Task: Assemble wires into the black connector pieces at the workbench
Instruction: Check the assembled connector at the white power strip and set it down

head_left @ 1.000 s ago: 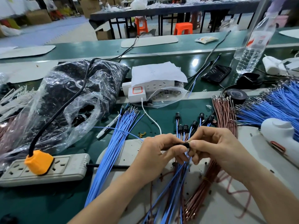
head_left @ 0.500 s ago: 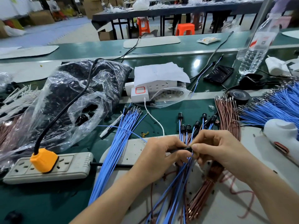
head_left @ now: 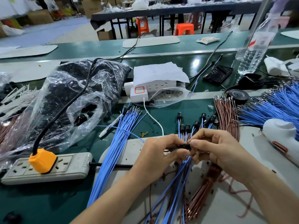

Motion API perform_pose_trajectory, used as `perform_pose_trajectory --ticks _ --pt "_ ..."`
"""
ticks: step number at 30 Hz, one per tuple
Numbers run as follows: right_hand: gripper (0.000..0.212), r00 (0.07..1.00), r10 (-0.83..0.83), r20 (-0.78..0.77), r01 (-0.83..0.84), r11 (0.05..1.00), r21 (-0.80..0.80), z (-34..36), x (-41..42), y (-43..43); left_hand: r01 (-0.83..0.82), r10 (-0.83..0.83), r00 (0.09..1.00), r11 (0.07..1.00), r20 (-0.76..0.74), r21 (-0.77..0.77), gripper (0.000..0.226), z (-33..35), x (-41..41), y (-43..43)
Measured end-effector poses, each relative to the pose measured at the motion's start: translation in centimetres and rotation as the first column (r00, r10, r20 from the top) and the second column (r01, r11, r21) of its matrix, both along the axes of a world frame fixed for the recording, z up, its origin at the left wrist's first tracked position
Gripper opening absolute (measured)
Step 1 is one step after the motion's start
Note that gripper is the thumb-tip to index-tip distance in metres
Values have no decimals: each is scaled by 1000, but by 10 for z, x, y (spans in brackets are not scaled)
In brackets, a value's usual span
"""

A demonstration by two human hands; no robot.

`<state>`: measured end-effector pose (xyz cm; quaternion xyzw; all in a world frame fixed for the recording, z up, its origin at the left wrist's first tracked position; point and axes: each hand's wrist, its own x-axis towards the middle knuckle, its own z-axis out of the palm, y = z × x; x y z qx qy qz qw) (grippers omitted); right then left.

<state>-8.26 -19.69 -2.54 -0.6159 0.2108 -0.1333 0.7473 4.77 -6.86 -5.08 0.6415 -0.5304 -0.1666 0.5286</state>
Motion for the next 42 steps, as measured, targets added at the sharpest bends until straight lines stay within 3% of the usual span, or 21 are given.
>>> perform_pose_trajectory --ticks 6,10,15,20,25,27,32,39,42 --pt "22 999 29 -28 -31 995 -97 0 -3 -2 15 -17 997 1000 74 19 13 0 0 0" --pt "18 1000 21 -13 -22 997 -79 0 -4 -2 1 -2 998 1000 62 12 12 0 -1 -1" --pt "18 996 -6 85 13 996 -84 1 -1 1 -71 72 991 997 111 -9 19 3 -3 -2" --pt "20 991 -30 127 54 980 -192 2 -1 3 -102 106 981 994 165 -29 21 5 -1 -2" --pt "9 987 -52 150 94 954 -285 -3 0 3 -108 109 972 994 206 -18 21 0 -3 -3" --pt "17 972 -95 214 152 951 -268 -3 1 3 -107 111 974 994 196 -30 19 0 -4 -3" --pt "9 922 -157 353 228 959 -169 3 0 4 -95 102 985 994 142 -58 18 2 -7 -2" --pt "14 918 -130 375 224 950 -218 4 1 18 -97 108 980 993 169 -69 33 7 -6 1" --pt "11 922 -138 361 239 938 -251 4 2 20 -102 116 975 991 189 -84 25 6 -6 0"
